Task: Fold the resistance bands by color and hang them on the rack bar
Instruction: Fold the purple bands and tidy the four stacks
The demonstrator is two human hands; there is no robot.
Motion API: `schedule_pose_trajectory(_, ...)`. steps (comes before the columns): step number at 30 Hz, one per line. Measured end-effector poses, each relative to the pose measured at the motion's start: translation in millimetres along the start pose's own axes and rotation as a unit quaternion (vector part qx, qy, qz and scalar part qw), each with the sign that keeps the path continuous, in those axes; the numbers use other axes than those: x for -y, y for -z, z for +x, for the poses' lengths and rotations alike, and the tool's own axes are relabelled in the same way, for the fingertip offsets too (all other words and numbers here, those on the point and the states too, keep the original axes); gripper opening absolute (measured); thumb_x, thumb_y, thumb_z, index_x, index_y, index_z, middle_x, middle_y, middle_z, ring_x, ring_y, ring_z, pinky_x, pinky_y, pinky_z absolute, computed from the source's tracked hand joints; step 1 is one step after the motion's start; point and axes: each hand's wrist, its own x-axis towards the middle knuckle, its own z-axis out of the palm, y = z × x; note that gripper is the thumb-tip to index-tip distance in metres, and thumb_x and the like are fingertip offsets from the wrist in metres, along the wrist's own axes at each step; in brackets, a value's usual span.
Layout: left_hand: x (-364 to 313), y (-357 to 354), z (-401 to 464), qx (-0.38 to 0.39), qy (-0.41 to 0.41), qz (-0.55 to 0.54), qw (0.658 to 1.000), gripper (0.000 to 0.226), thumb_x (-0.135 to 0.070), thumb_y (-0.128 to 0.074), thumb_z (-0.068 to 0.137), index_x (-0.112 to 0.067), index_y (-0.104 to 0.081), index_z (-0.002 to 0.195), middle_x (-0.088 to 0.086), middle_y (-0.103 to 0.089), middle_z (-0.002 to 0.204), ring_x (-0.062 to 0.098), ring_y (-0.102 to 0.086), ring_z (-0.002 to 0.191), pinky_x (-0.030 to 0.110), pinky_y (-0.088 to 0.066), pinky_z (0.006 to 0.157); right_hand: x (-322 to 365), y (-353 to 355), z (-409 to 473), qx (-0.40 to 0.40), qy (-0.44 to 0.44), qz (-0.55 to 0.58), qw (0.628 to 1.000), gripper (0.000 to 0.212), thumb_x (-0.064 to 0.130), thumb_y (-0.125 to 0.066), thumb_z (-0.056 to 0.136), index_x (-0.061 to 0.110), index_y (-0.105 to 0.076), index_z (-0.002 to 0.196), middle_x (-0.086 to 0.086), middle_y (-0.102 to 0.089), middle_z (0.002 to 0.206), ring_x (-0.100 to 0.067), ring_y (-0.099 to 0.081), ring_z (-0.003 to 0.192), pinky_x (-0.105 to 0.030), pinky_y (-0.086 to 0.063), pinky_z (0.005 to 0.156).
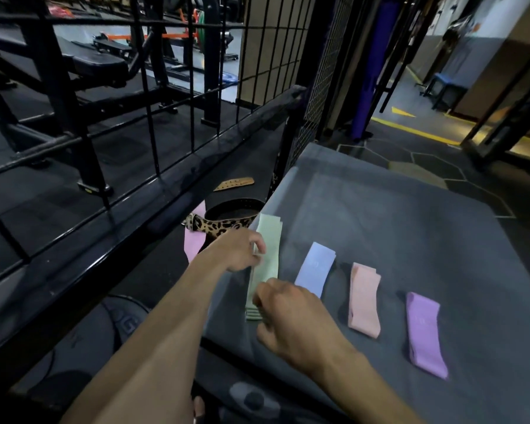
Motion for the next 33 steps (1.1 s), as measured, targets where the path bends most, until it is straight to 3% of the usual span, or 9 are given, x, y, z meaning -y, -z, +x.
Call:
schedule_pose_trajectory(4,1.3,-3.5,0.7,0.015,0.005,0.015,1.0,0.021,-0.013,-0.071,0.088,-0.026,-0.066,0.104,0.001,-0.068,0.09,0.021,-0.064,0.085,0.032,-0.052,0.078,4.7,-7.1,-9.8,-0.024,0.027,-0.002,0.999,0.018,0.015,-0.054,0.075,0.018,-0.038,0.082,-0.01,-0.06,0.09,-0.035,-0.057,0.078,-0.041,-0.043,0.06)
schedule_pose_trajectory(7,-2.6,-6.0,0.8,0.017,0.023,0.046,0.999,0.02,-0.032,-0.071,0.089,-0.03,-0.058,0.104,0.004,-0.069,0.102,0.026,-0.065,0.094,0.036,-0.054,0.082,3.8,-10.8,-14.7,-0.044,0.033,-0.019,0.998,0.017,0.018,-0.057,0.07,0.017,-0.042,0.08,-0.008,-0.059,0.083,-0.033,-0.056,0.069,-0.035,-0.034,0.053)
schedule_pose_trajectory(10,-17.4,-14.6,1.3,0.025,0.087,0.108,0.99,0.073,-0.07,-0.066,0.078,-0.022,-0.044,0.129,0.004,-0.063,0.121,0.03,-0.062,0.109,0.043,-0.051,0.095,3.6,-13.3,-18.7,-0.049,0.031,-0.017,0.998,0.017,0.019,-0.058,0.073,0.017,-0.044,0.083,-0.007,-0.058,0.086,-0.031,-0.054,0.072,-0.037,-0.035,0.055)
schedule_pose_trajectory(12,-31.4,-20.6,1.8,0.002,0.119,0.156,0.981,0.096,-0.077,-0.062,0.075,-0.012,-0.036,0.141,0.007,-0.063,0.126,0.031,-0.063,0.112,0.04,-0.05,0.092,3.7,-15.0,-21.6,-0.054,0.035,-0.019,0.998,0.017,0.019,-0.058,0.075,0.017,-0.044,0.085,-0.006,-0.057,0.088,-0.03,-0.053,0.073,-0.036,-0.032,0.056)
schedule_pose_trajectory(15,-45.0,-27.0,2.4,-0.029,0.126,0.217,0.967,0.091,-0.068,-0.067,0.076,-0.01,-0.035,0.14,0.006,-0.064,0.123,0.03,-0.064,0.108,0.035,-0.043,0.077,2.5,-17.7,-25.6,-0.062,0.034,-0.032,0.997,0.02,0.017,-0.062,0.071,0.016,-0.047,0.085,-0.005,-0.056,0.084,-0.028,-0.053,0.068,-0.034,-0.03,0.053)
schedule_pose_trajectory(19,-49.7,-29.1,1.9,-0.032,0.12,0.235,0.964,0.08,-0.054,-0.067,0.077,-0.01,-0.036,0.136,0.007,-0.064,0.118,0.029,-0.063,0.1,0.035,-0.041,0.074,6.6,-22.2,-32.8,-0.087,0.038,-0.058,0.994,0.032,0.019,-0.074,0.061,0.016,-0.052,0.085,-0.002,-0.055,0.08,-0.024,-0.053,0.064,-0.033,-0.035,0.051)
schedule_pose_trajectory(23,-48.1,-34.0,1.1,-0.026,0.114,0.232,0.966,0.089,-0.061,-0.069,0.076,-0.009,-0.034,0.138,0.01,-0.063,0.122,0.031,-0.062,0.111,0.036,-0.046,0.083,10.4,-31.1,-38.5,-0.117,0.036,-0.095,0.988,0.037,0.02,-0.077,0.054,0.018,-0.055,0.084,0.002,-0.055,0.078,-0.02,-0.05,0.064,-0.03,-0.036,0.053)
schedule_pose_trajectory(27,-52.4,-34.3,-6.2,-0.032,0.089,0.28,0.955,0.073,-0.059,-0.067,0.078,-0.014,-0.039,0.128,0.005,-0.064,0.114,0.028,-0.063,0.107,0.034,-0.039,0.073,12.6,-41.1,-43.3,-0.121,0.026,-0.111,0.986,0.035,0.018,-0.077,0.053,0.021,-0.053,0.079,0.003,-0.053,0.075,-0.019,-0.048,0.061,-0.03,-0.036,0.052)
schedule_pose_trajectory(33,-48.5,-28.5,-11.5,-0.003,0.081,0.269,0.96,0.074,-0.072,-0.06,0.08,-0.016,-0.042,0.125,0.005,-0.062,0.119,0.031,-0.061,0.111,0.037,-0.043,0.081,13.6,-46.5,-46.5,-0.121,0.022,-0.126,0.984,0.037,0.022,-0.08,0.052,0.023,-0.054,0.079,0.004,-0.053,0.075,-0.018,-0.05,0.061,-0.029,-0.037,0.052)
